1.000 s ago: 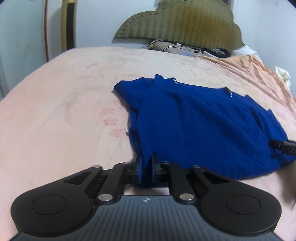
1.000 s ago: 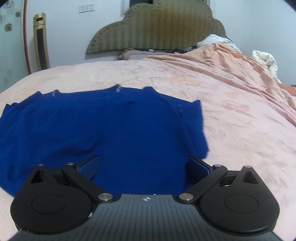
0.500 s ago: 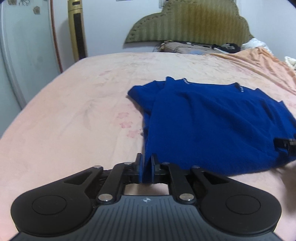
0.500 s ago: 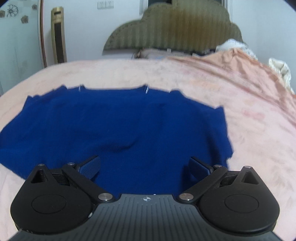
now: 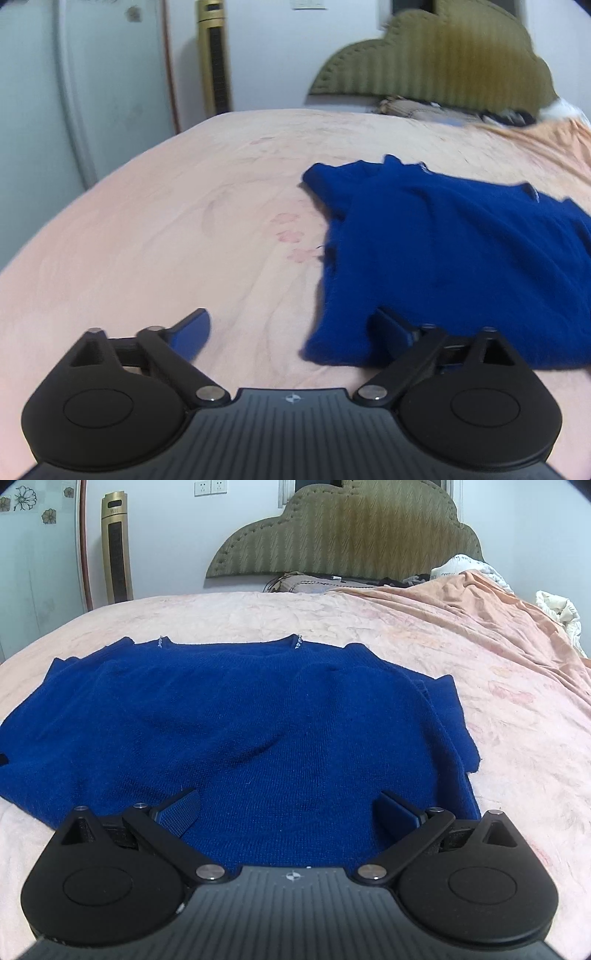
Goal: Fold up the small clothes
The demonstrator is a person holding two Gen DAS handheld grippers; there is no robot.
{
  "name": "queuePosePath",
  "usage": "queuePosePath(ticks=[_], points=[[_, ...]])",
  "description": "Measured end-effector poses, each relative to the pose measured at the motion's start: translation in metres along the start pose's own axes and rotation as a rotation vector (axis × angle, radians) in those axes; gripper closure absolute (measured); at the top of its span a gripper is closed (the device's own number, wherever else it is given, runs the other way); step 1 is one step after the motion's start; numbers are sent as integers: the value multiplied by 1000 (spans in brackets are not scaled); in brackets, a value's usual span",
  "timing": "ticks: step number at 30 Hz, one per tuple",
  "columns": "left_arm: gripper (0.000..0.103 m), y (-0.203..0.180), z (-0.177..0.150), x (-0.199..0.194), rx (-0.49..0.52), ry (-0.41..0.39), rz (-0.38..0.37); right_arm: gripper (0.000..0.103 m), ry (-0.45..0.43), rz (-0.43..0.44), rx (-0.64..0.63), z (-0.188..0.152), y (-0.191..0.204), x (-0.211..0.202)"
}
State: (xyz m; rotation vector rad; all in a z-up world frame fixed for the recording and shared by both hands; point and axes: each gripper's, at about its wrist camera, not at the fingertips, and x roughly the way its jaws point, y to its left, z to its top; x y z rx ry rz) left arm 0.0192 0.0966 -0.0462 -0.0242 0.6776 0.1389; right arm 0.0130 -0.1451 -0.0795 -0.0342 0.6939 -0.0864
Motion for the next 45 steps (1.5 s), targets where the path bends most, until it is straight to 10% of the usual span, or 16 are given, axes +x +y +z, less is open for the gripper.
queuePosePath(ticks=[45], points=[[0, 5, -3, -2, -28, 5, -15, 0, 5, 12, 22, -3, -2, -1]])
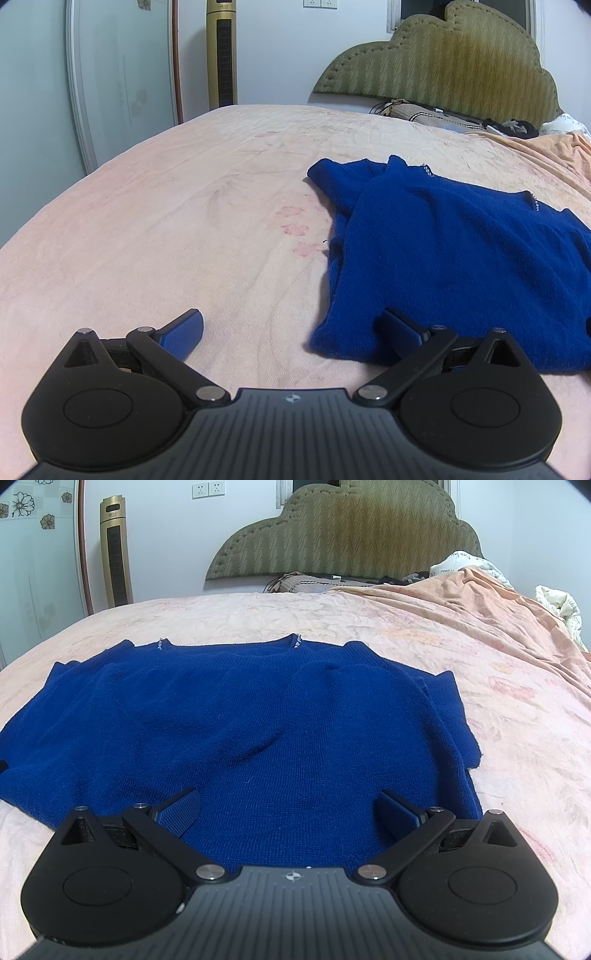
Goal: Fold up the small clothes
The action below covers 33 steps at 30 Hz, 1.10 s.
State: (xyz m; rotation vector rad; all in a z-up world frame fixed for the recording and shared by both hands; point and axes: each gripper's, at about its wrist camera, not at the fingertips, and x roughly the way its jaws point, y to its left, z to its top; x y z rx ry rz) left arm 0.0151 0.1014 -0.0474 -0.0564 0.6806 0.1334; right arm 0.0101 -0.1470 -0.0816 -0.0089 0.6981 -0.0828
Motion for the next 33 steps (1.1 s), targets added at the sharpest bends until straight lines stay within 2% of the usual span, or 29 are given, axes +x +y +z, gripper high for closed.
queuePosePath(ticks=[26, 33], points=[[0, 0, 0, 0, -2, -1, -2, 0, 6, 3, 12, -2, -1, 0], [0, 8, 8, -5, -4, 10, -71, 0, -7, -2, 14, -2, -1, -3]])
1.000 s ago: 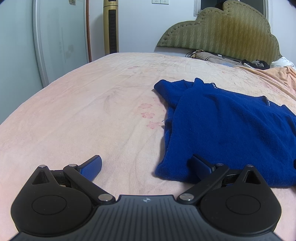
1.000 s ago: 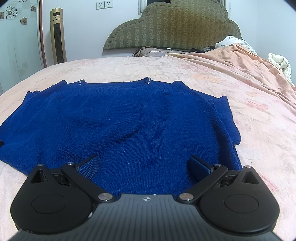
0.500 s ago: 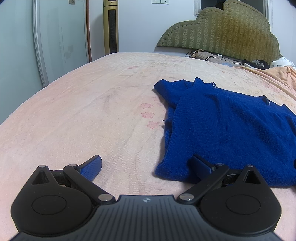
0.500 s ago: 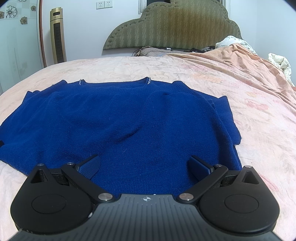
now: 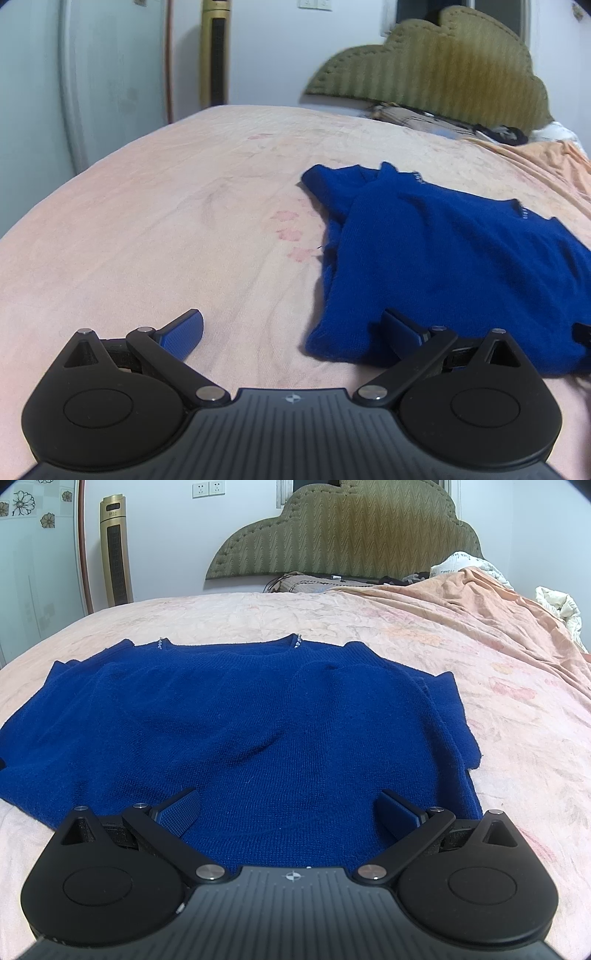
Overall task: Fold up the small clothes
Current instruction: 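Grasp the sweater edge with the left gripper while the right gripper grasps the other edge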
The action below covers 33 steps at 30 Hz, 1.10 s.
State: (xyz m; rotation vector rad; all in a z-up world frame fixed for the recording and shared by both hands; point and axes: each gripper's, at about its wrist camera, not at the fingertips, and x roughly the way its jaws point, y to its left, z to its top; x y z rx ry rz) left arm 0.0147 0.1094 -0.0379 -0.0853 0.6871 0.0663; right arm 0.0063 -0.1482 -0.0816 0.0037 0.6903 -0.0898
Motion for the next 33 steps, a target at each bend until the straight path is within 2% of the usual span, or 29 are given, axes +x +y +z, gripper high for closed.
queuePosePath(ticks=[2, 4, 7, 10, 15, 20, 24, 26, 29, 33], points=[[0, 3, 12, -5, 26, -3, -36, 1, -35, -21, 8, 0, 1, -8], [0, 7, 28, -10, 36, -28, -49, 1, -71, -4, 4, 4, 7, -17], [0, 19, 62, -2, 32, -33, -118, 1, -114, 51, -122, 12, 34, -31], [0, 30, 93, 24, -14, 38, -252, 1, -133, 110, -276, 15, 69, -41], [0, 39, 120, 80, -99, 190, -347, 1, -135, 200, -502, 7, 121, -51], [0, 42, 130, 126, -224, 348, -552, 3, -160, 159, -775, -19, 166, -46], [0, 31, 132, 155, -264, 417, -631, 4, -231, 95, -913, -34, 196, -39], [0, 23, 136, 167, -260, 420, -674, 4, -253, 76, -922, -32, 208, -32], [0, 11, 146, 184, -281, 433, -712, 5, -237, 61, -859, -20, 219, -15], [2, -5, 158, 201, -255, 409, -718, 21, -226, 32, -819, -9, 232, 8]])
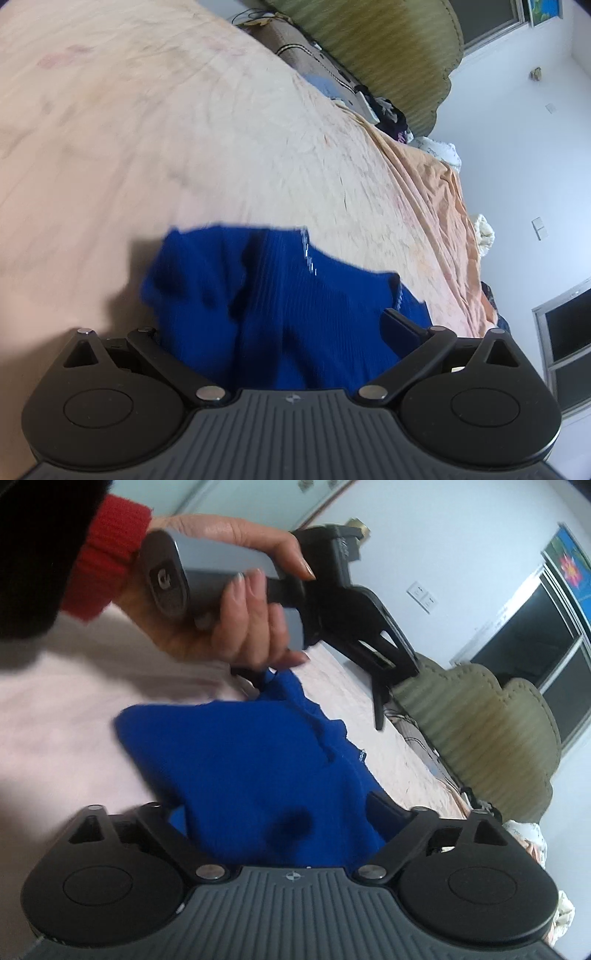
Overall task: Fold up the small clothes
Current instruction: 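Grasp the sweater edge with the left gripper while the right gripper grasps the other edge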
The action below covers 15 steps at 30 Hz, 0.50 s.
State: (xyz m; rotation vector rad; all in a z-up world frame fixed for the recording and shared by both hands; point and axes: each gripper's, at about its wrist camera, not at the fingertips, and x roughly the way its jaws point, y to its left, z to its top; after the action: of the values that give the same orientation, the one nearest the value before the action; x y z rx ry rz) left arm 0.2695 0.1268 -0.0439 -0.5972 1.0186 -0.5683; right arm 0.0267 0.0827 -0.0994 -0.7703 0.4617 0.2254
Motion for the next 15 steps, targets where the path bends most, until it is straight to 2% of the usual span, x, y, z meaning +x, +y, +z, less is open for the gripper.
queuePosePath(ticks=[1, 2, 3, 4, 5, 6, 7, 10, 15], points=[[4, -3, 3, 5, 2, -8, 4, 32, 5, 1, 2, 2, 1, 5], [20, -5, 5, 8, 10, -14, 24, 38, 9, 13, 6, 4, 1, 10], [41, -6, 8, 12, 23, -13, 47, 50, 15, 26, 12, 5, 0, 14], [53, -10, 9, 16, 41, -9, 80, 67, 21, 37, 12, 6, 0, 17], [71, -13, 11, 21, 55, 0, 119, 77, 29, 46, 13, 6, 1, 22], [80, -14, 13, 22, 66, 4, 145, 84, 31, 52, 18, 7, 1, 23], [84, -16, 13, 24, 73, 10, 165, 91, 23, 60, 24, 6, 1, 23], [88, -26, 10, 24, 93, -2, 226, 93, -9, 80, 50, 4, -4, 15], [90, -71, -6, 13, 243, -74, 378, 94, -79, 58, 116, -3, -29, -6]])
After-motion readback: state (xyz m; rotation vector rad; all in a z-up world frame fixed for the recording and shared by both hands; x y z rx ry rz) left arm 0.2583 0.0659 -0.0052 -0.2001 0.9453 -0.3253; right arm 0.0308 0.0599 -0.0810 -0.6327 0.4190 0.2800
